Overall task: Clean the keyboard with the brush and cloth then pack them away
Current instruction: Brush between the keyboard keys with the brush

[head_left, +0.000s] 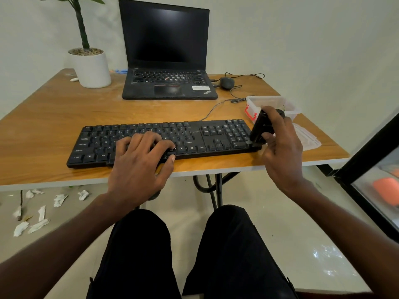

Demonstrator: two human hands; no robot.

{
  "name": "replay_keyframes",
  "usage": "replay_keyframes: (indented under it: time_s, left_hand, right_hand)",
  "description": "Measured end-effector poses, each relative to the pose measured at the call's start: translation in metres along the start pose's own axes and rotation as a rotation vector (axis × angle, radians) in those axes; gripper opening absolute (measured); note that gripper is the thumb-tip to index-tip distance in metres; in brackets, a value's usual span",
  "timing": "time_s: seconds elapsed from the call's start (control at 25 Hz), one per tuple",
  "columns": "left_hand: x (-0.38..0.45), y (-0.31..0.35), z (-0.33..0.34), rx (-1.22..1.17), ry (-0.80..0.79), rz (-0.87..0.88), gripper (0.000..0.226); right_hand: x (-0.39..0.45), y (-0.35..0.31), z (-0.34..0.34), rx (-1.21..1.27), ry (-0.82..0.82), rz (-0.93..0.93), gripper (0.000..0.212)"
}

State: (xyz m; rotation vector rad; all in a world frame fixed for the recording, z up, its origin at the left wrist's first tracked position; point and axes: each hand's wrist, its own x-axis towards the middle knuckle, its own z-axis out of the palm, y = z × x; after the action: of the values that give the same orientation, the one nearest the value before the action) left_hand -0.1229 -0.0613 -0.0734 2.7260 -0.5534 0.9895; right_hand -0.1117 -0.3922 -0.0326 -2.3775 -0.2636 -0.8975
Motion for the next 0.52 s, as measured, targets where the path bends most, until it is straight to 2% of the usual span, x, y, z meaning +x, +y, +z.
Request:
replay_keyframes:
  time_s: [0.08,0.12,0.24,0.28,0.44,0.52]
  left_hand:
    - [-0.001,-0.001,0.000,0.004,0.000,-0.001,0.036]
    - [-0.001,-0.001,0.001,0.002,-0.001,-0.001,0.036]
    - [-0.001,-0.001,0.001,-0.003,-0.004,0.001,0.037]
    - [-0.001,-0.001,0.001,-0.010,-0.002,0.001,0.037]
    - [-0.001,-0.002,0.001,-0.013,0.012,0.007,0.038]
    - [-0.001,-0.003,0.001,-0.009,0.017,0.004,0.039]
  right_hand:
    - [0.001,-0.002,-0.001,-0.087,0.108,0.043,0.083]
    - [-0.001,-0.004,0.000,-0.074,0.101,0.005,0.082]
    - [-0.006,-0.009,0.006,0.072,-0.094,-0.115,0.079]
    - [-0.003,-0.007,0.007,0.068,-0.101,-0.118,0.079]
    - [0.006,0.002,0.002,0.048,0.070,0.041,0.081]
    - [0.012,0.001,0.001,0.016,0.126,0.051,0.075]
